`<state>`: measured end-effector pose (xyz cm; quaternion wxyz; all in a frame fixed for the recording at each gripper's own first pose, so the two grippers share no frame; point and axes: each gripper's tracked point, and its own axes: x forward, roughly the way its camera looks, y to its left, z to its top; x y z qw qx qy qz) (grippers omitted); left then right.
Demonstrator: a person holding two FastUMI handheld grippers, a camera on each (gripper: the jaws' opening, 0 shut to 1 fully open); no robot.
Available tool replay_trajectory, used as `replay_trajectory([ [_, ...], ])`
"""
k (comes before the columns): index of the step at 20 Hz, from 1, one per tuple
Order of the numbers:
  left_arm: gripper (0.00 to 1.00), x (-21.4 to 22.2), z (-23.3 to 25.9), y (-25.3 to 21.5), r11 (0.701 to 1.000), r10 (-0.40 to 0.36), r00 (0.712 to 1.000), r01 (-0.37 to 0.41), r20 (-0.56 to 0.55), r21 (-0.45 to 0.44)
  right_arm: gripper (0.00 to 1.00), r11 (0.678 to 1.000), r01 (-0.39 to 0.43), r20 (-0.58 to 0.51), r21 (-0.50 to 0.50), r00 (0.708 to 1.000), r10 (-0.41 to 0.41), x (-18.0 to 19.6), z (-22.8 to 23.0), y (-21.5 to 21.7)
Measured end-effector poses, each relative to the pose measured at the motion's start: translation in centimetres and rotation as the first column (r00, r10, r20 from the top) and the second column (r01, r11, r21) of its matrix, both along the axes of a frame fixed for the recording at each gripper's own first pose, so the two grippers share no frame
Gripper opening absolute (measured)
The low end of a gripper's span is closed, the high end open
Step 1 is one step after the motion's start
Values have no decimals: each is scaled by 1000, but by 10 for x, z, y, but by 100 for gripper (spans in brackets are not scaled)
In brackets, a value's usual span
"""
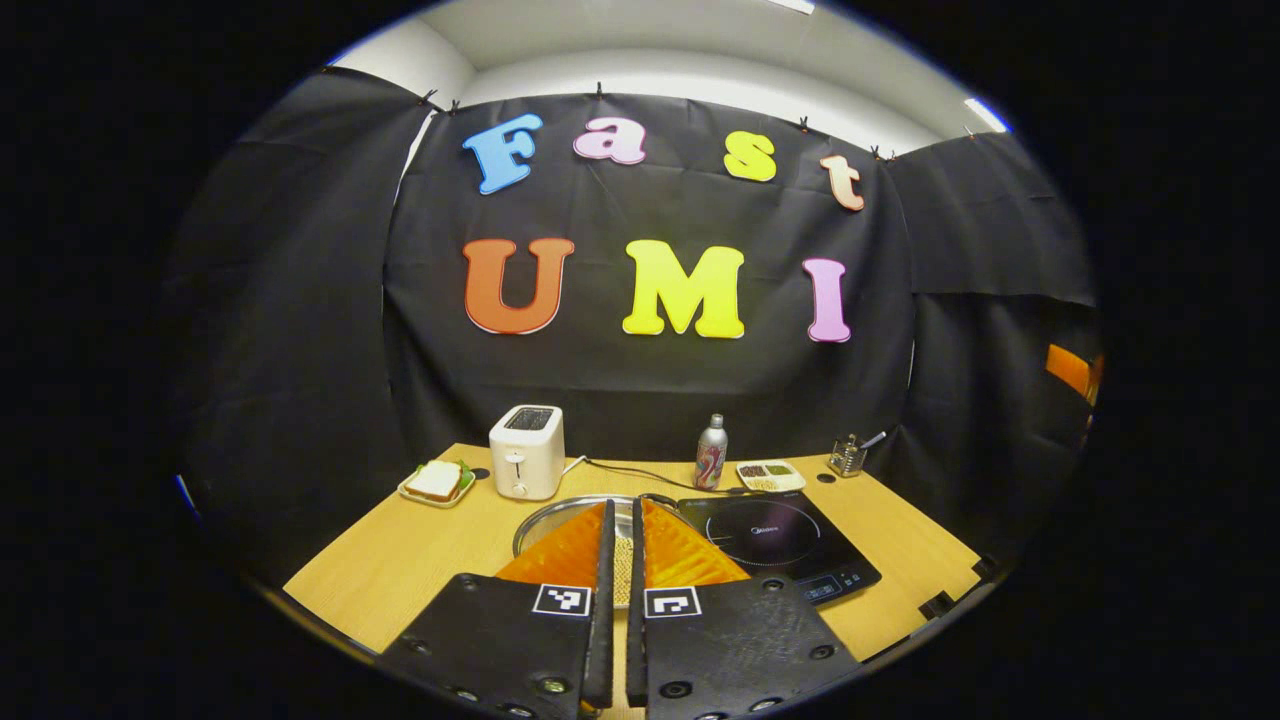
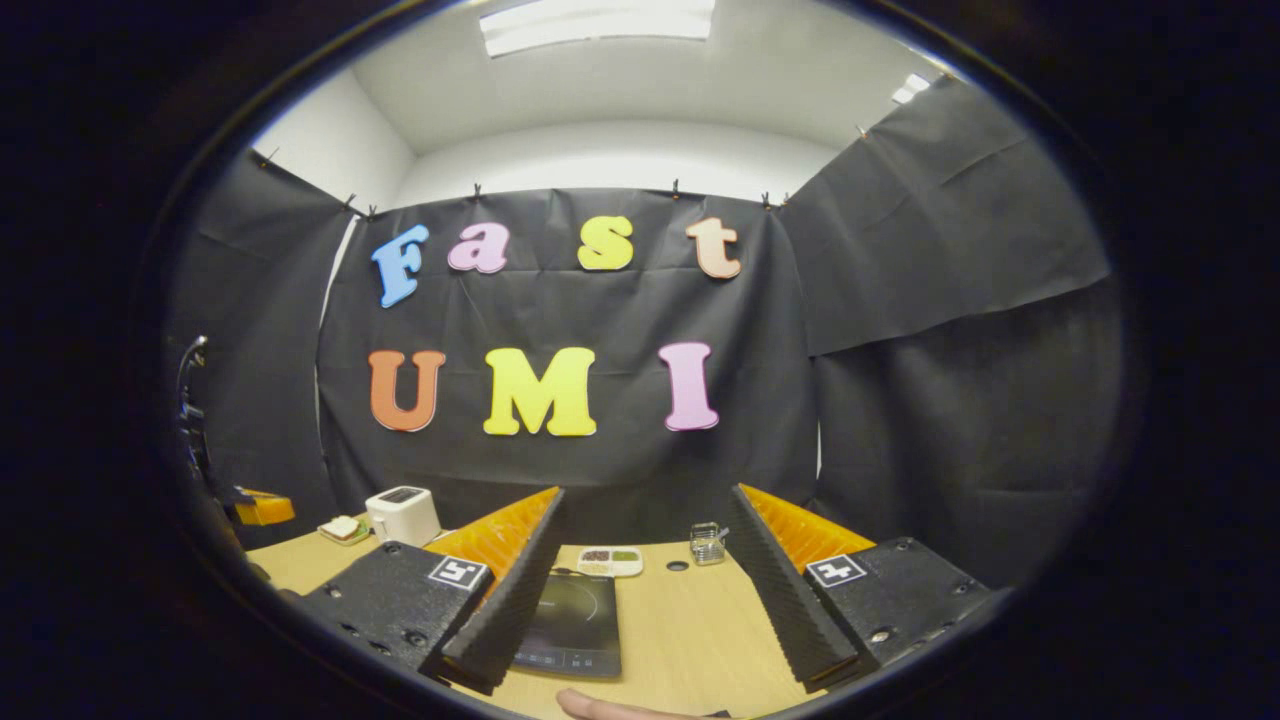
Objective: First push the handle of the pot to place it horizontally, then grasp the pot with both hands and set it on the induction cooktop.
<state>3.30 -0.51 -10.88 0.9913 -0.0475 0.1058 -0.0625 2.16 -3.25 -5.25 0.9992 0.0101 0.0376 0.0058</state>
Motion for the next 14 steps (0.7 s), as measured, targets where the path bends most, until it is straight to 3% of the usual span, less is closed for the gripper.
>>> replay_trajectory([
  [1,0,3,-8,0,1000,-3,1000,3,-22,7,96,1000,-2,-2,1,1000,2,1,-1,0],
  [6,0,15,-78,-2,998,-14,983,24,-181,49,96,1000,-6,-6,4,1000,6,5,-8,0],
  [10,0,17,-143,-4,998,-28,933,48,-358,49,96,999,2,23,-49,1000,-1,8,-13,-1],
  [12,0,16,-163,-4,998,-31,913,49,-406,32,100,998,0,25,-65,1000,1,8,-16,1],
  [14,0,14,-176,-3,999,-36,900,50,-434,21,96,998,-7,19,-58,1000,9,9,-20,3],
])
